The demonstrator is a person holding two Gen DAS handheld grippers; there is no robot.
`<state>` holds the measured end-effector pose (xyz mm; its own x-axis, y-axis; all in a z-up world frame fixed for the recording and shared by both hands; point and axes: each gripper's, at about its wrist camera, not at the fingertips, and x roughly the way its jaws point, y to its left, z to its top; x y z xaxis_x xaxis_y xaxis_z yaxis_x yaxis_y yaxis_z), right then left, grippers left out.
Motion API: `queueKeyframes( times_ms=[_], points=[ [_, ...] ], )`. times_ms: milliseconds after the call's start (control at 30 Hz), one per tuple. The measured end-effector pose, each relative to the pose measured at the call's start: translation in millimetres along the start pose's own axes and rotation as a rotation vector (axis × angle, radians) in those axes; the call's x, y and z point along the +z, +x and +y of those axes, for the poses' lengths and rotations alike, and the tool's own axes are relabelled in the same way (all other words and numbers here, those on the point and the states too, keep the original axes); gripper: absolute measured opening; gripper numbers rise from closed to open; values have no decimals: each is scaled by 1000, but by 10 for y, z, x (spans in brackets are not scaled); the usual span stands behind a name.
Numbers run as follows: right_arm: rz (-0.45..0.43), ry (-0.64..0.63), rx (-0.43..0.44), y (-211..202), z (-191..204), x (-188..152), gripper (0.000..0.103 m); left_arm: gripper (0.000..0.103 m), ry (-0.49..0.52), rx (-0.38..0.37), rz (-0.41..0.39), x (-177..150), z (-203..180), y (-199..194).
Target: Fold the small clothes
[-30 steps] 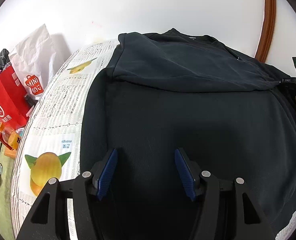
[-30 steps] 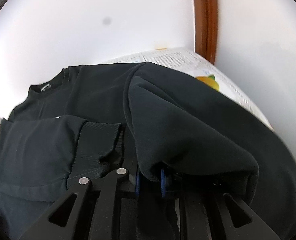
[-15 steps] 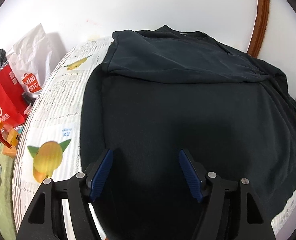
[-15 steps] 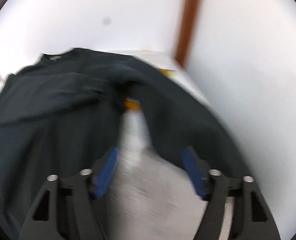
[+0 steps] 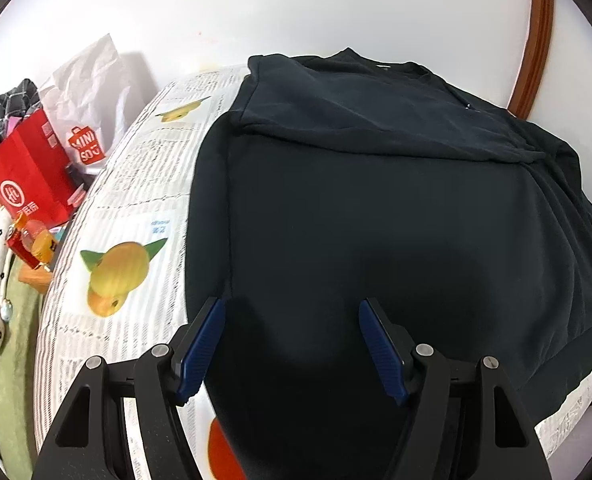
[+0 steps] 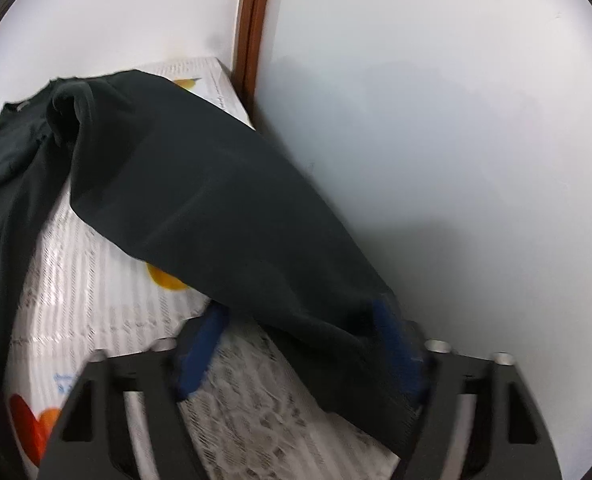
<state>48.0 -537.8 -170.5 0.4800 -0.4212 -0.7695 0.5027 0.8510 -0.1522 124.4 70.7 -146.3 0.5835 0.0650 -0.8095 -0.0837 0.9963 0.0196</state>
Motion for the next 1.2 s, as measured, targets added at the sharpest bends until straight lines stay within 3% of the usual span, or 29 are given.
queueKeyframes(
  times_ms=[100,200,400,567,733,933,1133,1200],
  points=[
    [2,28,-28,-5,40,81,14,67,-12,0,-2,10,50,-2],
    [-33,30,-57,-174,91,177,13,67,-15,-5,-11,6,107,-13],
    [-197,-54,-67,-929,563,537,11,67,-10,0,-15,-10,249,43],
    [-340,-142,34,-1542,1412,983,11,67,-44,-51,-18,-54,385,104],
    [-443,-247,230,-1974,2602,1311,11,67,-41,-40,-32,-61,398,125],
    [-407,-327,416,-1909,3883,1271,12,71,-47,-27,-56,-63,379,153],
    [-221,-393,402,-1078,4867,998,13,71,-47,-29,-57,-63,370,160],
    [-185,-404,406,-912,4994,905,14,72,-44,-26,-56,-64,362,160]
  ],
)
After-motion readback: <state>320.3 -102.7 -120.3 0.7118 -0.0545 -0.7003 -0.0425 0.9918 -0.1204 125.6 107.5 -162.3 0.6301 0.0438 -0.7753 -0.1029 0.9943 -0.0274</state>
